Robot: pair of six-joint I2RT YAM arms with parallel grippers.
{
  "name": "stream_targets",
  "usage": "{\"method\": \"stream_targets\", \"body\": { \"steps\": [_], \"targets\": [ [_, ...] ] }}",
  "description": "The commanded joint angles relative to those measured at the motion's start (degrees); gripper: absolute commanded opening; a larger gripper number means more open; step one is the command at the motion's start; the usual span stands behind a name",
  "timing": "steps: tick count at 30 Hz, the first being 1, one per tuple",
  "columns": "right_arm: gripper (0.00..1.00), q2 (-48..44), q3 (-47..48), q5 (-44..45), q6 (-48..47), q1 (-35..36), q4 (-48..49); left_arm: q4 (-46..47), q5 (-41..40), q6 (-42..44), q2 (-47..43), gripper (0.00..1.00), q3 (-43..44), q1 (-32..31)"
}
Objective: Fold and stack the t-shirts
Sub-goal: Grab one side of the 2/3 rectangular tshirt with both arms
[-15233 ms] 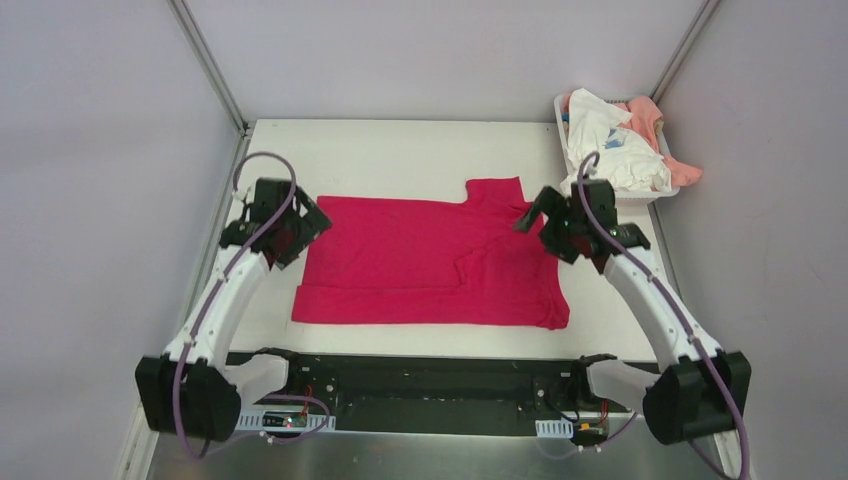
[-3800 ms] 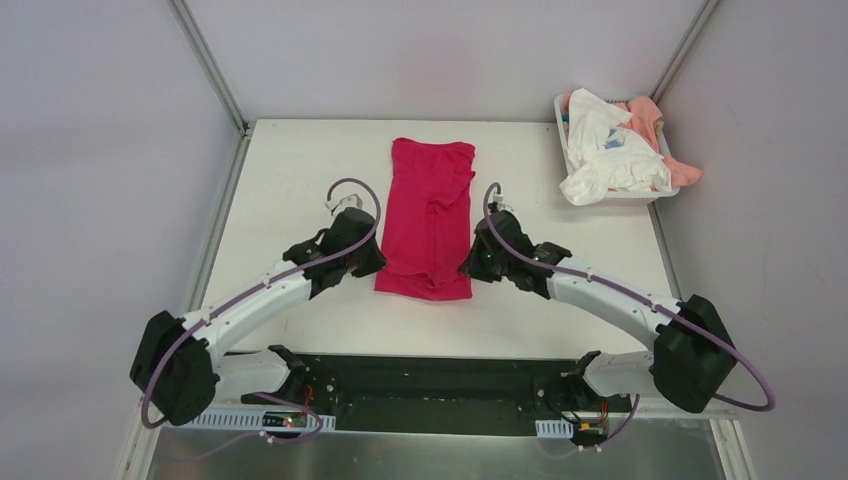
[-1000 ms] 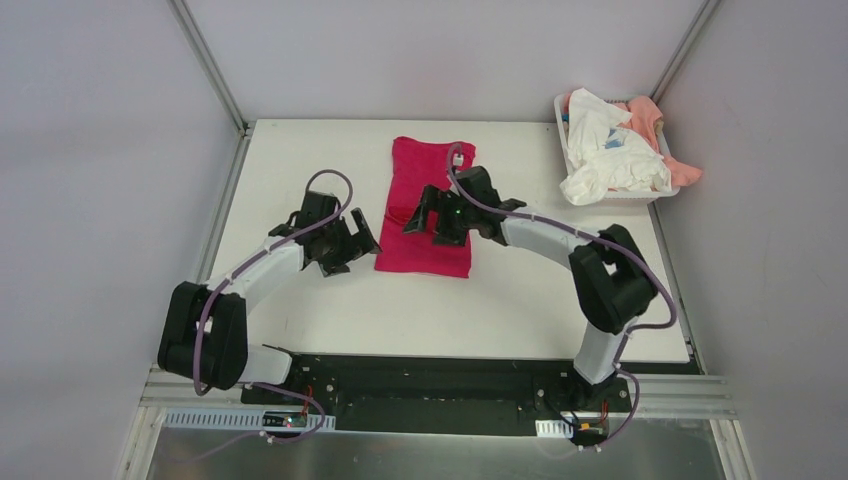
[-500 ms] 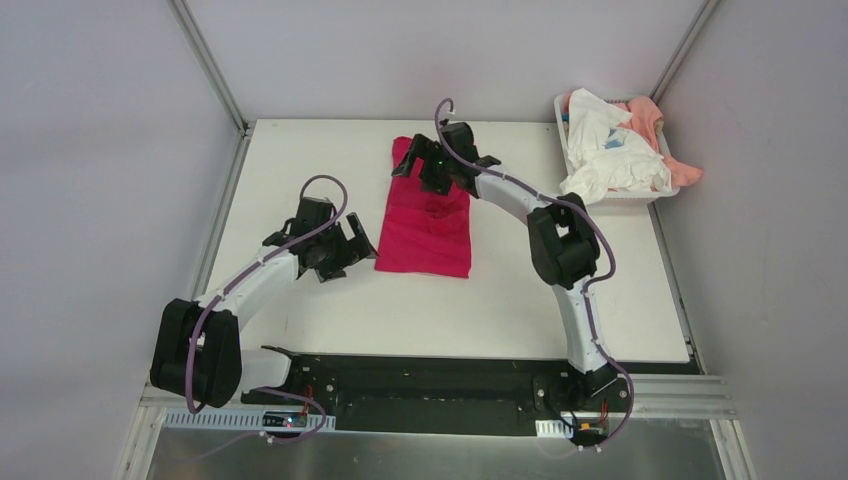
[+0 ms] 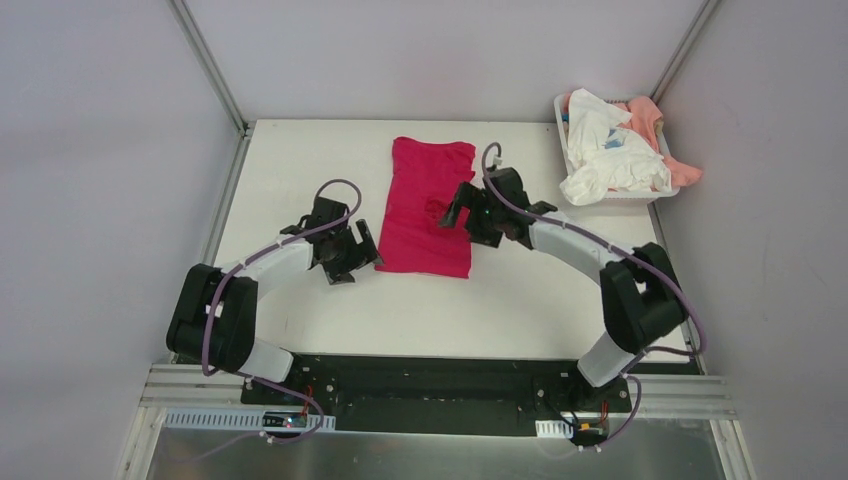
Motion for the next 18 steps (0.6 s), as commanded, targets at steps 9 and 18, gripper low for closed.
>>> {"method": "stream_targets", "body": {
  "steps": [9,18],
  "targets": [
    [0.97,-16.09,-24.08,1.86,10.35,-0.03,2.69,2.64,-1.13,-1.67,10.00,0.53,4.82,-1.90],
    [0.87,-16.08,-27.60,1.64,12.95,-0.07,6.65,3.67,0.43,-2.25,11.97,0.31,4.20,-3.62]
  ]
}}
